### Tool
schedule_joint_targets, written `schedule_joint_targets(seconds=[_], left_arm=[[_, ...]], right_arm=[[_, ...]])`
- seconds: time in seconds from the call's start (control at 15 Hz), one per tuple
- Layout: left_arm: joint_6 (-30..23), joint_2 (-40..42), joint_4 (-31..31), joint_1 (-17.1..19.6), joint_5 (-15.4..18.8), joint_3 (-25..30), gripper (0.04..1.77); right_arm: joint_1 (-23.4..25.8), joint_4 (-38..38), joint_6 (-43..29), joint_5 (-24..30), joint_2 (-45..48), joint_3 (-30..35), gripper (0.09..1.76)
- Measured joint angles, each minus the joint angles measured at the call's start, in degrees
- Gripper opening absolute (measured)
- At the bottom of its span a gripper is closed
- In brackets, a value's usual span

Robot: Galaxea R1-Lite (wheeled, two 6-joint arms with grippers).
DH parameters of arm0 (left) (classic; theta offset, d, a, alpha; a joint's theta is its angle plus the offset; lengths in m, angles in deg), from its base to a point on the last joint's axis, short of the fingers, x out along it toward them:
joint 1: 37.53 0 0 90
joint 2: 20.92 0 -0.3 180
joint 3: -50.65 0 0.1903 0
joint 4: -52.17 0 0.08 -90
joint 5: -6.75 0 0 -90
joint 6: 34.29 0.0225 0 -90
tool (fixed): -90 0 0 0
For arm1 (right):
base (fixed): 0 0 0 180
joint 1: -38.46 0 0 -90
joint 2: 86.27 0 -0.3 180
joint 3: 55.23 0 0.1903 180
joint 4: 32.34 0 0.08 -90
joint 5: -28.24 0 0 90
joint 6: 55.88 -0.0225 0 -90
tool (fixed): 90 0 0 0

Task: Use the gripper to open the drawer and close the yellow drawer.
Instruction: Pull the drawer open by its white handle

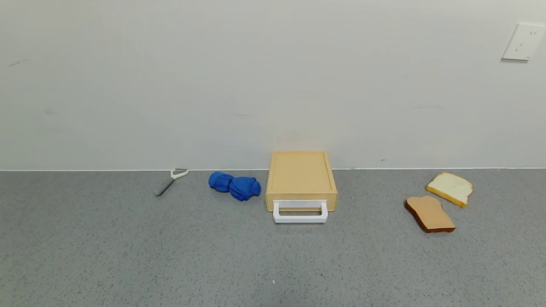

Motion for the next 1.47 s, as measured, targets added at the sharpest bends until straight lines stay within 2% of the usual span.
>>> schedule_joint_targets(seconds=[1.0,1.2,1.47], left_arm=[[0.0,0.0,0.2,0.0,0.1,-0.3,1.72],[0.1,-0.4,1.1,0.0,0.5,-3.5,1.72],[0.1,-6.4,3.9,-0.1,0.5,-12.5,1.72]], right_arm=[[0.0,0.0,0.0,0.0,0.0,0.0,1.71],[0.0,0.0,0.0,0.1,0.0,0.0,1.71],[0.0,0.0,0.0,0.0,0.0,0.0,1.71]])
